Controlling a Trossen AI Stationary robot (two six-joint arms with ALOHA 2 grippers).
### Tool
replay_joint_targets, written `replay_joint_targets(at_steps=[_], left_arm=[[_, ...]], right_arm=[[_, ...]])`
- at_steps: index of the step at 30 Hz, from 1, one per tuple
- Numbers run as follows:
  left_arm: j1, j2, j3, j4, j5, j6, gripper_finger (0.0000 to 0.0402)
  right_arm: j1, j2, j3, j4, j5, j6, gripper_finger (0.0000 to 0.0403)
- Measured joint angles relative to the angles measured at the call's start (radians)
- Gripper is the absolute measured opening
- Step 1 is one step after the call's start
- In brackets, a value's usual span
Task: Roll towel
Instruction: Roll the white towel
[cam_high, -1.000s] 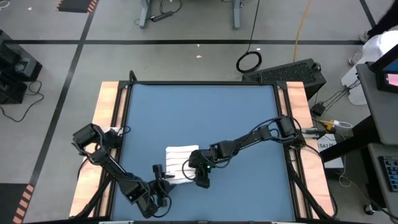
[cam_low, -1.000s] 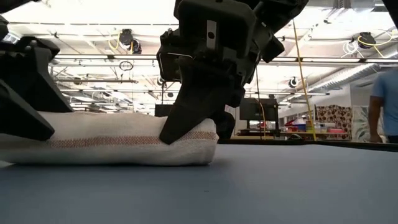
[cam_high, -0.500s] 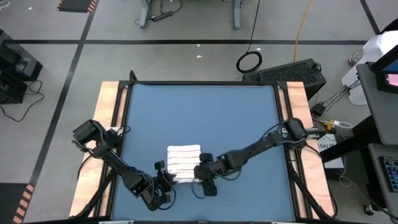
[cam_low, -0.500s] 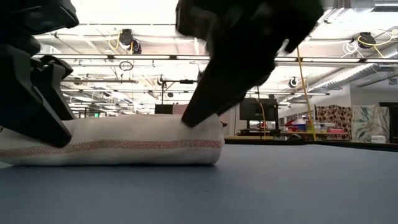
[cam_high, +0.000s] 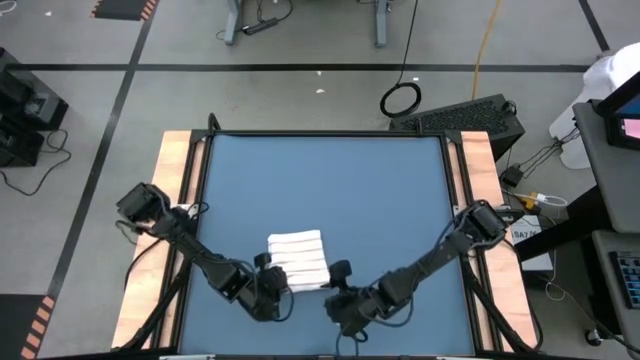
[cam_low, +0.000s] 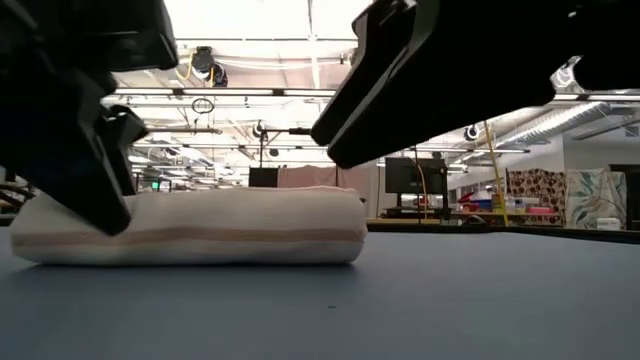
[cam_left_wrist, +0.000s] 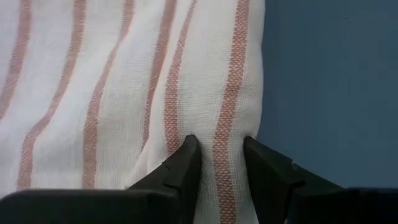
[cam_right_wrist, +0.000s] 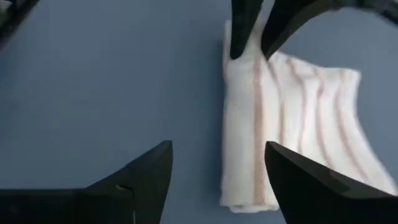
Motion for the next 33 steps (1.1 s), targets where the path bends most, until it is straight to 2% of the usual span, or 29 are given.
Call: replay_joint_targets(at_steps=[8, 12, 14, 18, 23, 28, 33], left_arm=[[0.048, -0.001, 0.000, 0.000, 0.073, 0.039, 0.0120], [0.053, -0.001, 0.000, -0.002, 0.084, 0.040, 0.0120], [0.053, -0.001, 0.000, -0.003, 0.084, 0.040, 0.0120], [0.054, -0.001, 0.000, -0.004, 0.084, 0.040, 0.0120], [0.054, -0.001, 0.000, -0.004, 0.083, 0.040, 0.0120], [0.054, -0.001, 0.000, -0.004, 0.080, 0.040, 0.0120], [0.050, -0.020, -0.003, -0.011, 0.007, -0.004, 0.0120]], right_arm=[[0.002, 0.062, 0.001, 0.006, 0.057, 0.008, 0.0233], [-0.001, 0.082, 0.001, 0.003, 0.155, 0.002, 0.0233], [-0.008, 0.085, 0.001, 0.002, 0.161, 0.001, 0.0233], [-0.035, 0.089, 0.001, -0.001, 0.070, 0.015, 0.0231], [-0.064, 0.089, 0.001, -0.003, 0.038, 0.034, 0.0216], [-0.108, 0.089, 0.002, -0.015, -0.088, 0.070, 0.0201], [-0.156, 0.085, 0.003, -0.018, -0.209, 0.136, 0.0168]])
